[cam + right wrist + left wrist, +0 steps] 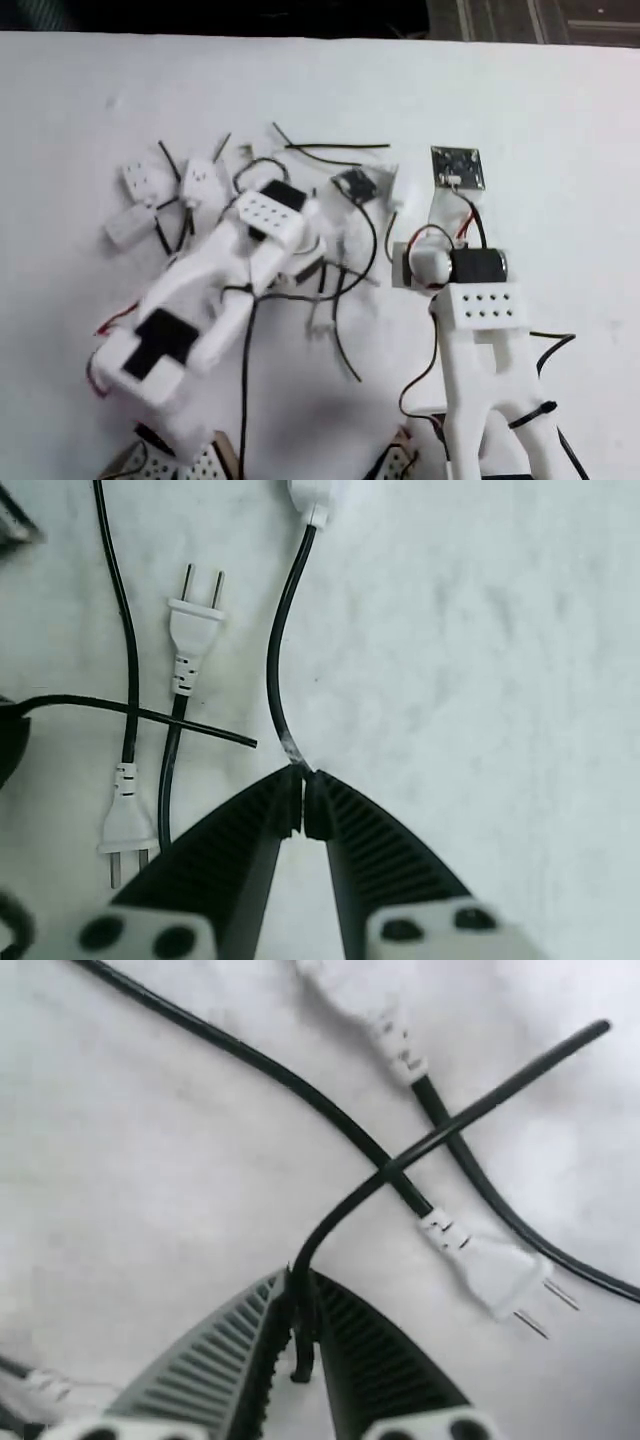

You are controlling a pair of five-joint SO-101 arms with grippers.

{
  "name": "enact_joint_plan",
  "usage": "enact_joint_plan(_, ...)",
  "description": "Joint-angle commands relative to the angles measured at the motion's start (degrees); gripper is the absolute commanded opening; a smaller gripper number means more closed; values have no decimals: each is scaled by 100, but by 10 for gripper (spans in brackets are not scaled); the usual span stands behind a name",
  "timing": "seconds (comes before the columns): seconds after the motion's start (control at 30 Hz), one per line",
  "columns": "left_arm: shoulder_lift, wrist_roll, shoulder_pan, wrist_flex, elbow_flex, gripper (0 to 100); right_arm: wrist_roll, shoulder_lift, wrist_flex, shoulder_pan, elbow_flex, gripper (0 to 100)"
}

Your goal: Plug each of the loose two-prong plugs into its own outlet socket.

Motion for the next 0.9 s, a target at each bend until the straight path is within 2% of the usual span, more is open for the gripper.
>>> enact_joint_plan(0.0, -1086, 44, -84, 105, -167, 22, 44, -207, -4, 84, -35, 18)
enact_joint_plan(0.17, -2123, 44, -127, 167, 325, 22, 44, -207, -4, 84, -35, 18)
enact_joint_plan(0.4, -3978, 9, -699, 185, 1398, 25, 44, -207, -4, 84, -35, 18)
enact_joint_plan(0.47, -4558, -9, -822, 466, 1925, 66, 44, -207, -4, 84, -35, 18)
enact_joint_plan(0.63, -6237, -18, -1367, 1090, 3068, 291, 44, -207, -13, 84, -35, 18)
enact_joint_plan(0.87, -8295, -571, -1569, 1090, 4105, 316, 44, -207, -13, 75, -26, 18)
